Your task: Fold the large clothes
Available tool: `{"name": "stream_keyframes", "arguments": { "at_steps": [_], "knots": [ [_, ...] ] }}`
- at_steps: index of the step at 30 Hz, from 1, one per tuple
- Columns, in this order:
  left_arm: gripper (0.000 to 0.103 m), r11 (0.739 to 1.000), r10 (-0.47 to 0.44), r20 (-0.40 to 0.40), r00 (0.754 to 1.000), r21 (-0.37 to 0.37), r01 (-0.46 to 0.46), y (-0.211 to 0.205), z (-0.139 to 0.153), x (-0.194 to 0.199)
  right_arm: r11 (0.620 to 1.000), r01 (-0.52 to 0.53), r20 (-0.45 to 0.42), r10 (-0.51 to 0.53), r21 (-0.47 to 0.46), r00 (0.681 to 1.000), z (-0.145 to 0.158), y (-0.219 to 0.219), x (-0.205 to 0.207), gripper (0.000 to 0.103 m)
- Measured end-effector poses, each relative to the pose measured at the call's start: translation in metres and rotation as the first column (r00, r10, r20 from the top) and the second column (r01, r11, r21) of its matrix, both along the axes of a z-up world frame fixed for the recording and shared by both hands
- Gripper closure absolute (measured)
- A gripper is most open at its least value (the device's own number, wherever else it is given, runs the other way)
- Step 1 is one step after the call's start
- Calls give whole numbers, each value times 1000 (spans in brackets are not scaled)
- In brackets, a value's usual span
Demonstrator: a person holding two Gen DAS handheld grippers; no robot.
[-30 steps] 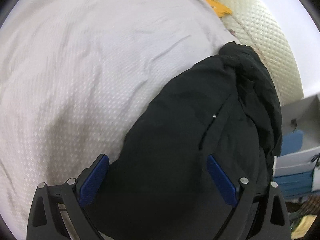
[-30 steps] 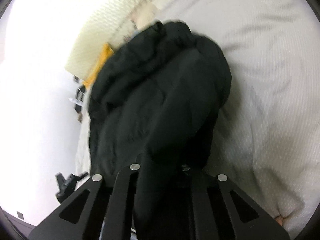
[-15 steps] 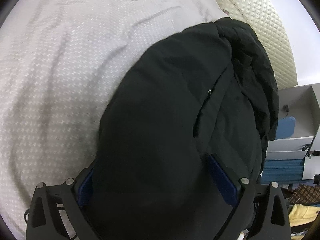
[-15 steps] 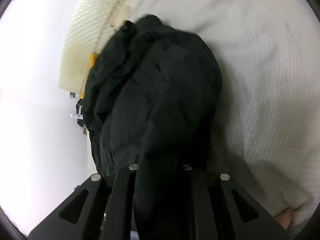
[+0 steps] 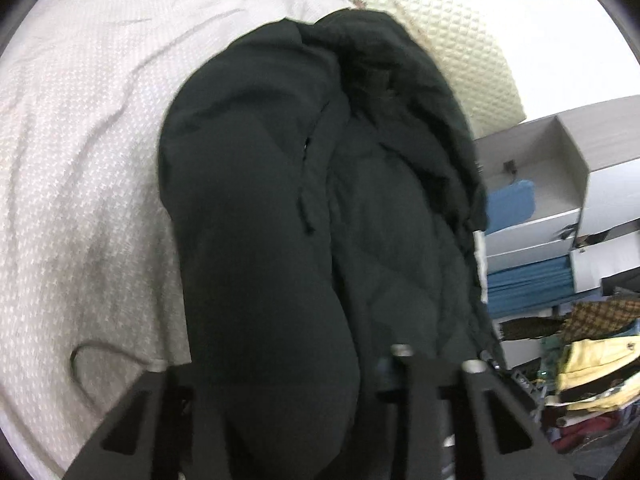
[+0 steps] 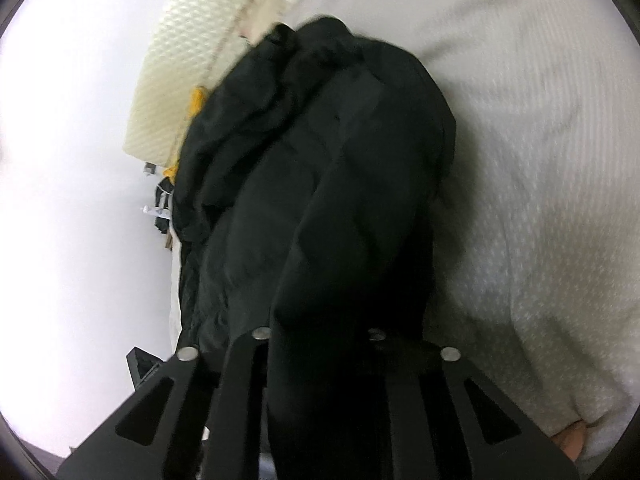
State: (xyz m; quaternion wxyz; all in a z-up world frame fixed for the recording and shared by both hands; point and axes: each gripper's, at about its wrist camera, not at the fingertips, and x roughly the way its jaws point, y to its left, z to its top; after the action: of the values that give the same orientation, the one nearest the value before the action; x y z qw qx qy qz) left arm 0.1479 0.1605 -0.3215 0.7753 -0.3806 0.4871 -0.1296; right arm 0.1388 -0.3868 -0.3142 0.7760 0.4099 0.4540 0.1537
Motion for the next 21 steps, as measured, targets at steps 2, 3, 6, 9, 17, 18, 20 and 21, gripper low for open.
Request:
{"name": "stream_keyframes", "arguments": {
  "at_steps": [2, 3, 6, 9, 17, 18, 20, 21],
  "knots": [
    [89, 999, -2, 47, 999, -48, 4, 3, 13, -7, 1000, 1, 42, -1, 5, 999, 10, -3, -4, 94],
    [90, 998, 1, 82, 997, -69, 5, 6, 23, -11, 1000, 1, 62, -2, 9, 998, 16, -4, -6, 94],
    [92, 997, -9, 180, 984, -80, 23, 8, 60, -28, 1000, -19, 121, 18, 12, 993, 35, -2, -15, 95],
    [94, 994, 8, 218, 976, -107, 16, 18, 92, -43, 999, -24, 155, 20, 27, 988, 50, -5, -27, 95],
    [98, 992, 0, 261, 965, -125, 34, 52, 148, -94, 989, -34, 240, -1, 141, 971, 80, -39, -70, 97],
    [98, 992, -4, 264, 964, -122, 37, 58, 151, -101, 985, -33, 254, -11, 167, 967, 84, -45, -79, 97],
    [98, 991, -10, 265, 964, -128, 46, 67, 164, -114, 980, -36, 277, -21, 196, 961, 91, -54, -94, 97],
    [98, 991, -12, 266, 964, -125, 47, 69, 168, -119, 978, -39, 291, -24, 207, 956, 95, -58, -103, 97]
  ]
}}
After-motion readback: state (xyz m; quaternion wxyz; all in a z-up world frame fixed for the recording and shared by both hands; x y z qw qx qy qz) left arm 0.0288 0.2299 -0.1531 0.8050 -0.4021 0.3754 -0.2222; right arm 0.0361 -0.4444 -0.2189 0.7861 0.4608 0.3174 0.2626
